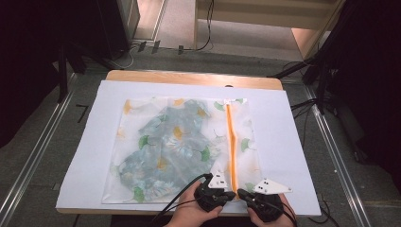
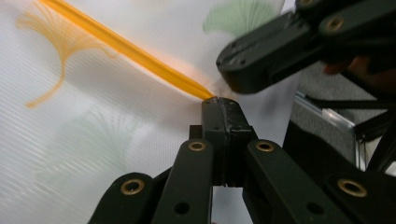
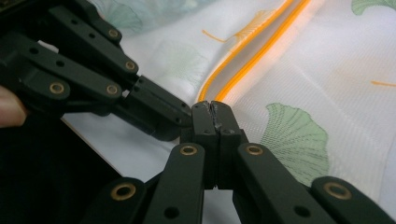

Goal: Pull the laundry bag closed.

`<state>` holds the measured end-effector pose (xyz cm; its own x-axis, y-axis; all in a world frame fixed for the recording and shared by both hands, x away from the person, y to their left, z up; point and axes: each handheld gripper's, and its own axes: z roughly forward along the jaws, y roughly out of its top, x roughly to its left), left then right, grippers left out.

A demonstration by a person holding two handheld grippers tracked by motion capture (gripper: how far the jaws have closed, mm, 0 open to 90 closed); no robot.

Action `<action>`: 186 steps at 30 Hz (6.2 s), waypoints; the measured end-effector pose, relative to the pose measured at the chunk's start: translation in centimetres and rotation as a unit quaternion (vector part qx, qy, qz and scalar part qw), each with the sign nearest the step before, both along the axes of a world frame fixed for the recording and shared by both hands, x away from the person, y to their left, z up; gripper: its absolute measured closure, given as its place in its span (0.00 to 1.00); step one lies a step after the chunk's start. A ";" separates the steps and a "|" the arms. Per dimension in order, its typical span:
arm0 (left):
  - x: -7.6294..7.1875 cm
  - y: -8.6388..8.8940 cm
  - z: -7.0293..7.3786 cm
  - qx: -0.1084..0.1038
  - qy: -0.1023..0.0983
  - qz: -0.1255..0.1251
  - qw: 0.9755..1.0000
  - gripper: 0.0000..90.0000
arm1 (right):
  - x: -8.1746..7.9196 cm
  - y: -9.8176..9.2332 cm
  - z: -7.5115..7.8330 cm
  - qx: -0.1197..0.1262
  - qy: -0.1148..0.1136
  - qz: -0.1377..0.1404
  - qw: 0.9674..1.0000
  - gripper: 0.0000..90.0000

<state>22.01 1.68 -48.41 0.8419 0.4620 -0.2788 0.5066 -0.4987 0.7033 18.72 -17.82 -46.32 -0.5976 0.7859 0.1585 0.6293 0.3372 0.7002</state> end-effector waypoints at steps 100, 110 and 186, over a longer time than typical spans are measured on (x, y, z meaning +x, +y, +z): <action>0.5 0.0 0.4 0.005 0.010 0.033 0.999 0.95 | -0.1 -2.6 -1.0 0.002 0.059 -0.042 0.997 1.00; 0.6 -0.2 0.3 0.017 0.004 0.040 0.999 1.00 | -0.5 -2.0 -0.9 0.038 0.019 0.013 0.999 0.88; 1.0 0.6 0.1 -0.003 0.031 0.045 0.999 1.00 | -0.2 -1.1 -0.8 0.030 -0.008 -0.012 0.999 1.00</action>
